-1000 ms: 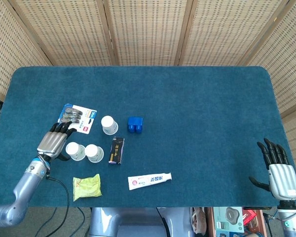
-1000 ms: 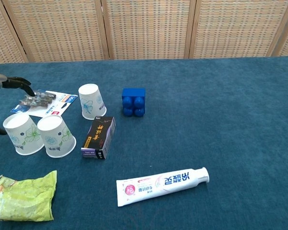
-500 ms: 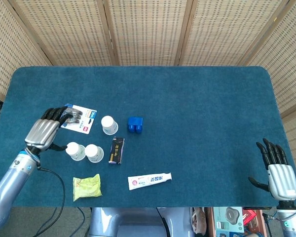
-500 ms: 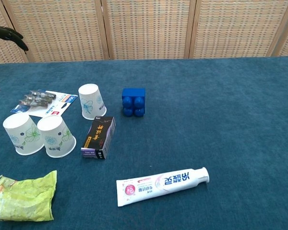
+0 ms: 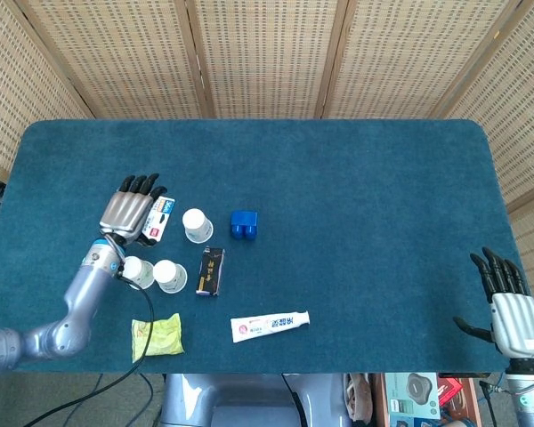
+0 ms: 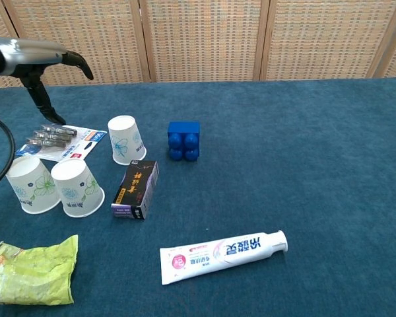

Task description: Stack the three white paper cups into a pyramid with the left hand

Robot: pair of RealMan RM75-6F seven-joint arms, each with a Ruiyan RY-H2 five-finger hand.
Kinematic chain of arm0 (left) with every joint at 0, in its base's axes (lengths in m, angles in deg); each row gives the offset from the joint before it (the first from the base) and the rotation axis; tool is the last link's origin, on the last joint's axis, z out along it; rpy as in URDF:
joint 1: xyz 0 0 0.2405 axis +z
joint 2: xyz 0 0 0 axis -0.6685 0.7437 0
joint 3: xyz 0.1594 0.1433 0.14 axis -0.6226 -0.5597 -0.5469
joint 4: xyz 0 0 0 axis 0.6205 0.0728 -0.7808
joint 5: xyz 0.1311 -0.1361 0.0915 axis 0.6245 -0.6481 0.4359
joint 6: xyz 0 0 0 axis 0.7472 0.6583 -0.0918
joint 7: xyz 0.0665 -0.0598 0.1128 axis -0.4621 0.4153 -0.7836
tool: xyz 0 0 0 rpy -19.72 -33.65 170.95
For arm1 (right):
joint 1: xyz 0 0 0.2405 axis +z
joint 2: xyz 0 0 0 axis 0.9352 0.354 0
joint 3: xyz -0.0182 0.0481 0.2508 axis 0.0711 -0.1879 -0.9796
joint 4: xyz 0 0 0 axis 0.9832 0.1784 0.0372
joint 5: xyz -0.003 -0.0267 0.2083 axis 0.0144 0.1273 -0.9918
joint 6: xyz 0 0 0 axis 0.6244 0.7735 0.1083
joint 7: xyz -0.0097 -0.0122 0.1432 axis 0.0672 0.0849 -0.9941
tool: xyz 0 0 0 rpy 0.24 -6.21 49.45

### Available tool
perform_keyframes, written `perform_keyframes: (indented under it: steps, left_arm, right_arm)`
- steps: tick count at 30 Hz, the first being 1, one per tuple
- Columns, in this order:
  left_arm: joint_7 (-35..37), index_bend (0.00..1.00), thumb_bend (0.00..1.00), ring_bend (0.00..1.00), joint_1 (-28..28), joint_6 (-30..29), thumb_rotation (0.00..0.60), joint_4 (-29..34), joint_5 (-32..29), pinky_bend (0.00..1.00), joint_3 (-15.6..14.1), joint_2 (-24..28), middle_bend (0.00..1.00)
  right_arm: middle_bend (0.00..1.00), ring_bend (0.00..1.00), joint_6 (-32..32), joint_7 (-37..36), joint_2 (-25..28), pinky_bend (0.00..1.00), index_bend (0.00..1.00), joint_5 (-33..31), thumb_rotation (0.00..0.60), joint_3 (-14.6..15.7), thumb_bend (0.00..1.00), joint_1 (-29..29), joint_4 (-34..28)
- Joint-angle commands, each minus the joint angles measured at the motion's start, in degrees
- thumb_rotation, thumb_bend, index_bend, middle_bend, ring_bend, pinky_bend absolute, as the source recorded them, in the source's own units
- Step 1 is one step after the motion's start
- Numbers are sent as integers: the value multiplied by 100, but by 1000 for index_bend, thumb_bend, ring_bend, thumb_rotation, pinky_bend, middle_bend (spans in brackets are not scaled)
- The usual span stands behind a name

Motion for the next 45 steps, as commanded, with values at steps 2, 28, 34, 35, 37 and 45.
perform_keyframes:
  steps: [2, 28, 34, 35, 37, 45]
  left_arm:
    - [-278, 157, 156, 0, -388, 123, 600, -489, -509, 0, 55, -469, 0]
    - [-853, 317, 157, 0, -1147, 443, 600, -2019, -1454, 0, -100, -1793, 0]
    - [-838, 342, 155, 0, -1132, 440, 600, -2137, -1454, 0, -129, -1885, 0]
    - [-830, 346, 156, 0, -1127, 431, 600, -2158, -1433, 0, -134, -1907, 0]
    - [-794, 357, 157, 0, -1112, 418, 600, -2190, -1374, 0, -135, -1947, 0]
    - [-773, 407, 157, 0, -1068, 352, 600, -2166, -1278, 0, -147, -1971, 0]
  right_arm:
    - [0, 0, -80, -118, 11, 0, 0, -72, 600, -19, 0, 22, 54]
    - [0, 0, -230, -463, 72, 0, 0, -290, 600, -100, 0, 39, 168]
    - [0, 0, -192, -488, 88, 0, 0, -263, 600, -102, 0, 27, 152]
    - [0, 0, -192, -489, 88, 0, 0, -263, 600, -100, 0, 25, 153]
    - [0, 0, -197, -493, 84, 0, 0, -266, 600, -100, 0, 26, 158]
    - [0, 0, -176, -527, 92, 0, 0, -257, 600, -106, 0, 19, 166]
